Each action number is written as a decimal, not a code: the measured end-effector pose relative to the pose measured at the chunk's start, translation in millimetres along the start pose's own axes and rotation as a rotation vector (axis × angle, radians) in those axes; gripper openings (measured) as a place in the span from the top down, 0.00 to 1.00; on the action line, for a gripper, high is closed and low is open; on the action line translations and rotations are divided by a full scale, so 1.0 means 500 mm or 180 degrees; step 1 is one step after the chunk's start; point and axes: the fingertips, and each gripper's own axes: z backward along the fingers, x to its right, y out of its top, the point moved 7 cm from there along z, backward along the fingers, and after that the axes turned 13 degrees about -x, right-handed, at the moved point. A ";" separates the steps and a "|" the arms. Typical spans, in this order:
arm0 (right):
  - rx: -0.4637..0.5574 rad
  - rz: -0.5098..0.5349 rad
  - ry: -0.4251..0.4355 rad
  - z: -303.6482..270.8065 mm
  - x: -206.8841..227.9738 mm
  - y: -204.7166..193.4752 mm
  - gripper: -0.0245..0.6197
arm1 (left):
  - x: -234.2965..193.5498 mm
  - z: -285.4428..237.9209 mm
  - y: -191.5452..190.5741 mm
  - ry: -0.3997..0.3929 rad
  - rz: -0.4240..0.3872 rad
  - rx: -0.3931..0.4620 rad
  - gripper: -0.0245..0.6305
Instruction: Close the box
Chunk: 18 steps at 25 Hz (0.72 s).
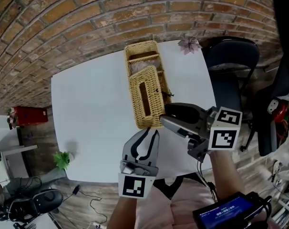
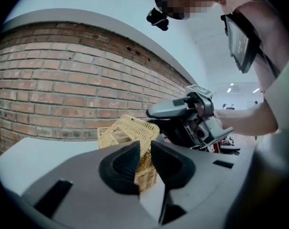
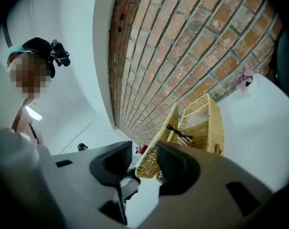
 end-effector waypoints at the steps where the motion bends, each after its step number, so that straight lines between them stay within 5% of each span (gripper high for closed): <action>1: 0.0014 -0.0038 -0.0085 0.004 0.009 -0.004 0.73 | 0.001 0.004 -0.001 -0.0004 0.0027 -0.0005 0.85; 4: 0.0028 -0.0092 -0.0306 0.013 0.029 -0.015 0.83 | 0.000 0.019 -0.004 -0.0014 0.0115 0.0004 0.85; 18: -0.0103 -0.0125 -0.0812 0.025 0.107 -0.070 0.83 | -0.031 0.050 -0.006 0.0061 0.0256 0.0113 0.85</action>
